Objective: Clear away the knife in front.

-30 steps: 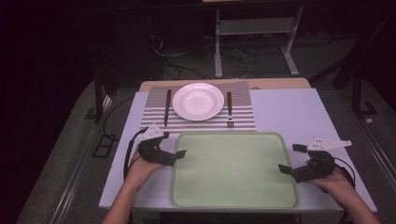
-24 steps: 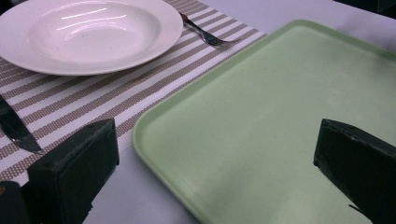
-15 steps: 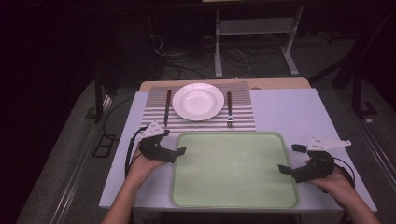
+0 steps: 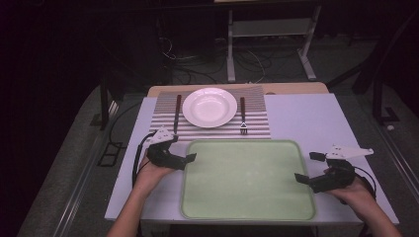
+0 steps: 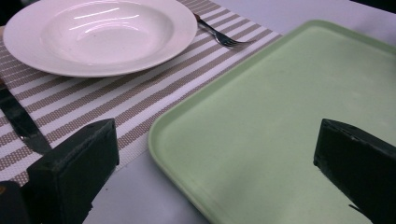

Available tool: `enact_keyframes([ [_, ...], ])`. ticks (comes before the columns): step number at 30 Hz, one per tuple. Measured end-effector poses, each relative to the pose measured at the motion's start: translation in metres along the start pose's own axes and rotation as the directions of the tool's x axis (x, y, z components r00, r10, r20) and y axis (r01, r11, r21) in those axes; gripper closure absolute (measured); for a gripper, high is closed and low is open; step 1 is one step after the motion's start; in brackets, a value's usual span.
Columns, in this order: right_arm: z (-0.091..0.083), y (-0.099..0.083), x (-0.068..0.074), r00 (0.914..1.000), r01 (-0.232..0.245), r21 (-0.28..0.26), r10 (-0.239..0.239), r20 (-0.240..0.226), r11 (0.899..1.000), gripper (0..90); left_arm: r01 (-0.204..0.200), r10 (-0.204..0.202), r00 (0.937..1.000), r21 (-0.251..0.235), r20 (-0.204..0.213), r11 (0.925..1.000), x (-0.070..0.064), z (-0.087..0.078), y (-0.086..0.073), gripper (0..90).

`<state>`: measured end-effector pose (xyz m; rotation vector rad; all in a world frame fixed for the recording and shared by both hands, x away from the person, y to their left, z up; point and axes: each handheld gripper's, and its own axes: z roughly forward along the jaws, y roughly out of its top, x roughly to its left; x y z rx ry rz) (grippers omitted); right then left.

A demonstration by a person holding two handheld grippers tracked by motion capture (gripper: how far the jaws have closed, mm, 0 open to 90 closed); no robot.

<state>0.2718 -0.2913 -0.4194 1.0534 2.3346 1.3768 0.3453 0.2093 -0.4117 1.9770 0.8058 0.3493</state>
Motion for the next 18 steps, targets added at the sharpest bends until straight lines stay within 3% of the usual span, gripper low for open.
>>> enact_keyframes([
  [18,0.0016,-0.0007,0.0014,1.0000,0.010,0.015,-0.010,-0.001,1.000,0.0,0.008,-0.008,0.9999,-0.011,-0.013,0.9999,0.0063,0.0054,0.0055,0.0],
])
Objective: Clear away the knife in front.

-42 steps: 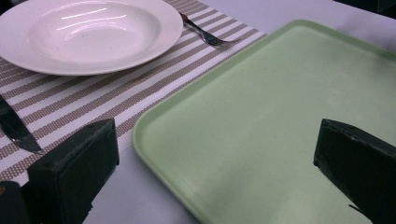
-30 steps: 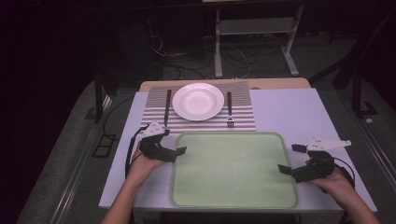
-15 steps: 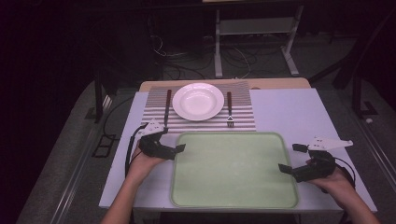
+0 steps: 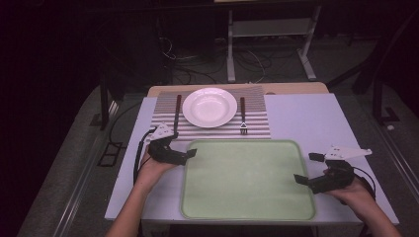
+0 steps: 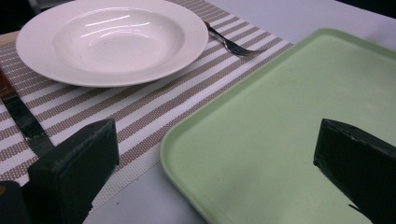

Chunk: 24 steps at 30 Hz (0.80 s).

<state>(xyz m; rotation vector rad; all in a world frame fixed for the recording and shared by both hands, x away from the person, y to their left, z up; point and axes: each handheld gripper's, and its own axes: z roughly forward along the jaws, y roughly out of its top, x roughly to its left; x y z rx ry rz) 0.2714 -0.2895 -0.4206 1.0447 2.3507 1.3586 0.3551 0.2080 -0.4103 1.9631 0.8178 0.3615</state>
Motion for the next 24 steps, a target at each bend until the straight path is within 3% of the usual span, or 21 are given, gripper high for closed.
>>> enact_keyframes([
  [24,0.000,-0.001,-0.001,1.0000,-0.003,0.003,0.003,0.005,1.000,0.0,0.011,-0.011,0.9991,-0.007,-0.042,0.9999,0.018,0.012,0.010,0.0],
])
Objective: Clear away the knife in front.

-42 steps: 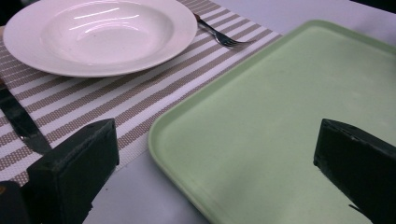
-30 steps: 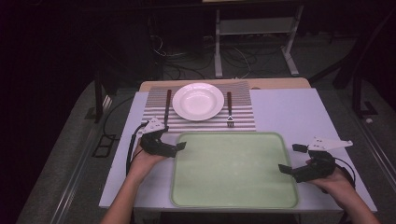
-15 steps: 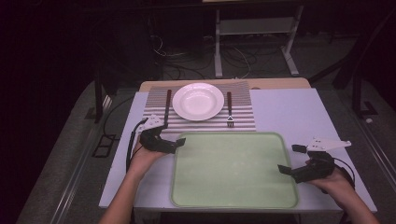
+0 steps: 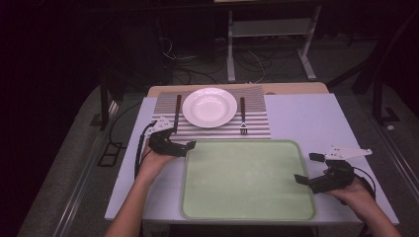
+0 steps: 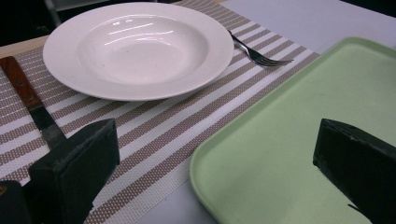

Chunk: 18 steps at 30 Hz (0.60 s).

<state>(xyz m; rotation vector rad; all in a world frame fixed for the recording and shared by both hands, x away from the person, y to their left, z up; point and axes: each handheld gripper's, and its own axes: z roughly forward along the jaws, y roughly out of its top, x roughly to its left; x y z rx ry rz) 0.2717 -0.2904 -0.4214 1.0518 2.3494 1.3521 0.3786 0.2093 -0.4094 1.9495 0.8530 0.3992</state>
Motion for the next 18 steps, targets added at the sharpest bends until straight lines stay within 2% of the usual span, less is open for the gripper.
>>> enact_keyframes([
  [9,0.000,0.000,0.000,1.0000,0.000,0.001,0.000,-0.001,1.000,0.0,0.017,-0.018,0.9998,-0.018,-0.008,0.9997,0.007,0.003,0.002,0.2],
  [18,0.000,0.000,0.000,1.0000,-0.002,-0.001,0.002,0.000,1.000,0.0,0.022,-0.022,0.9995,-0.014,-0.022,0.9997,0.015,0.007,0.006,0.6],
])
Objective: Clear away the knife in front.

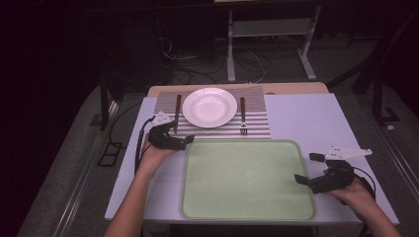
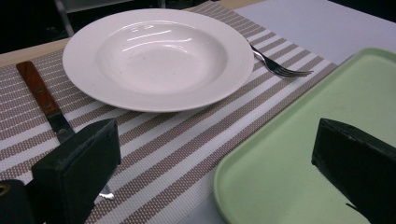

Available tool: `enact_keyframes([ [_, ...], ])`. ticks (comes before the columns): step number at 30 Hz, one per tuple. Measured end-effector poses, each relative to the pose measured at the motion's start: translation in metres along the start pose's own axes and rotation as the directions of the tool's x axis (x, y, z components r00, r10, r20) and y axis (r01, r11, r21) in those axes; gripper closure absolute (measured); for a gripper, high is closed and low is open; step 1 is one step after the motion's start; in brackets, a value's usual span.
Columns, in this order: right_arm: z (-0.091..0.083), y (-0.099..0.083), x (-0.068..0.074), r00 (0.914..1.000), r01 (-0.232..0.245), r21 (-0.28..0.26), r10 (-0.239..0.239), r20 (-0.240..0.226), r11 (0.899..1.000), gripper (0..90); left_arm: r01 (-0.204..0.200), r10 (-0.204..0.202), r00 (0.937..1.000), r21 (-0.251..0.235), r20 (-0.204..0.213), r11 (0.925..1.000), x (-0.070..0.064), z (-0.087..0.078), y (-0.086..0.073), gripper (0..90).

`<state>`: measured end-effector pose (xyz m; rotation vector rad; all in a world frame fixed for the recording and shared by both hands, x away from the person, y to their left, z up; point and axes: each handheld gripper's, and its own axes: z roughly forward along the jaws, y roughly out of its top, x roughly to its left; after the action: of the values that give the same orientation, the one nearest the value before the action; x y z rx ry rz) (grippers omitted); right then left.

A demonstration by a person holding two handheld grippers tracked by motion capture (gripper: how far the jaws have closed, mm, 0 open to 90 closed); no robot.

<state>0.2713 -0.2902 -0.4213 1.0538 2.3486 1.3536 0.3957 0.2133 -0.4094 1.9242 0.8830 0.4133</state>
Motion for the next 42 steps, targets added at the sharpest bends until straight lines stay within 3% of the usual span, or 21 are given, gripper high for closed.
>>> enact_keyframes([
  [14,0.000,-0.002,-0.002,0.9999,-0.008,0.004,0.007,0.009,1.000,0.0,0.005,-0.006,0.9996,-0.027,-0.027,0.9996,0.017,0.011,0.011,3.0],
  [23,0.001,-0.003,-0.003,0.9996,-0.013,0.013,0.013,0.025,1.000,0.0,-0.009,0.009,0.9988,-0.009,-0.048,0.9999,0.025,0.017,0.015,6.3],
  [28,0.001,-0.004,-0.004,0.9995,-0.018,0.013,0.018,0.027,1.000,0.0,0.002,-0.002,0.9987,-0.008,-0.051,1.0000,0.031,0.019,0.018,8.7],
  [42,0.002,-0.004,-0.003,0.9987,-0.024,0.016,0.023,0.044,1.000,0.0,0.006,-0.006,0.9981,0.013,-0.062,0.9999,0.056,0.031,0.024,19.7],
])
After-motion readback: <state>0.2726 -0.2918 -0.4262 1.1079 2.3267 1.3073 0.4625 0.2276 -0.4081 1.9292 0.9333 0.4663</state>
